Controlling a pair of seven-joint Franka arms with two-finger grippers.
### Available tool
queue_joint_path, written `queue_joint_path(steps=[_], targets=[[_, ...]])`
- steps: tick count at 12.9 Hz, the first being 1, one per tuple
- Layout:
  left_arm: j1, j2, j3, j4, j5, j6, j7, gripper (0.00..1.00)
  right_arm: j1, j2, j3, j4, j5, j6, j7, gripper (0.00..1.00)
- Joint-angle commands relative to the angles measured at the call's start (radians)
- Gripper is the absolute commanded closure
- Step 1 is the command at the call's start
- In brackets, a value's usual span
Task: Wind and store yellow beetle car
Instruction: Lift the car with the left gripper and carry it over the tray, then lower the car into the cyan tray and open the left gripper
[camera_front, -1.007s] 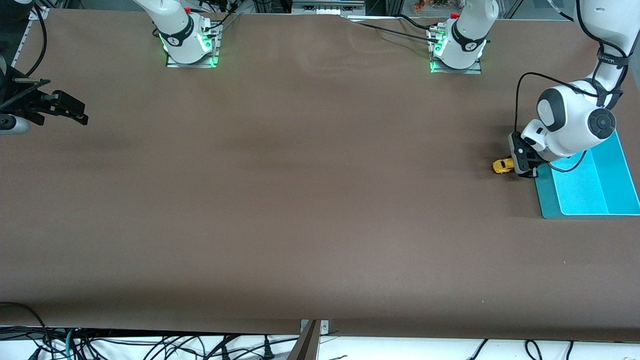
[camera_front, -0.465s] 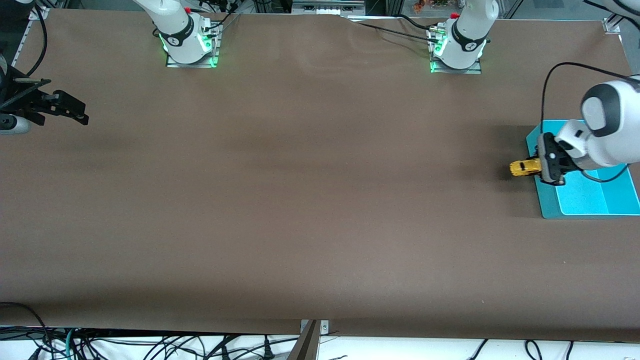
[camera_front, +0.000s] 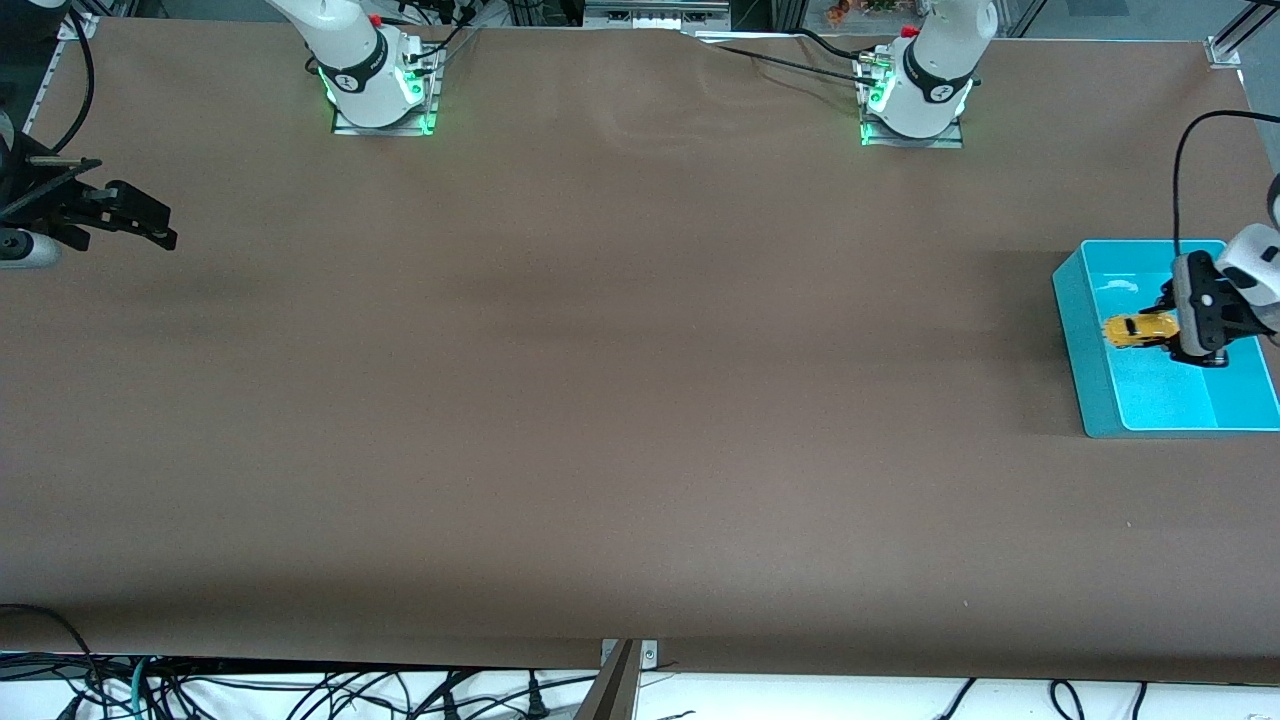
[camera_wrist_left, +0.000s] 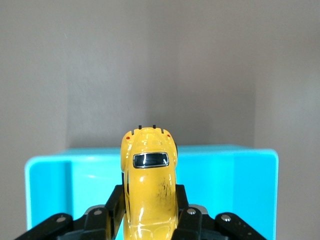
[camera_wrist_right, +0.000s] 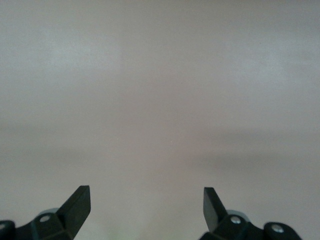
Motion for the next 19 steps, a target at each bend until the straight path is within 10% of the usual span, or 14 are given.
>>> queue_joint_path(steps=[1, 12, 13, 15, 19], targets=[[0.063, 0.141, -0.006, 0.135, 0.035, -0.021, 0.103, 0.9, 0.002, 0.009, -0.002, 0.025, -0.003, -0.017, 0.002, 0.0], [0.129, 0.346, 0.002, 0.177, 0.03, 0.135, 0.177, 0.77, 0.004, 0.009, 0.001, 0.025, -0.001, -0.025, 0.002, 0.0], [0.129, 0.346, 0.002, 0.176, 0.031, 0.142, 0.183, 0.65, 0.004, 0.009, 0.001, 0.025, -0.001, -0.023, 0.002, 0.0], [0.126, 0.334, 0.002, 0.177, 0.032, 0.136, 0.19, 0.0, 0.004, 0.009, 0.001, 0.025, -0.001, -0.023, 0.0, 0.0], [0.117, 0.253, -0.009, 0.183, 0.024, 0.041, 0.146, 0.0, 0.002, 0.009, -0.002, 0.025, -0.001, -0.02, 0.0, 0.0]])
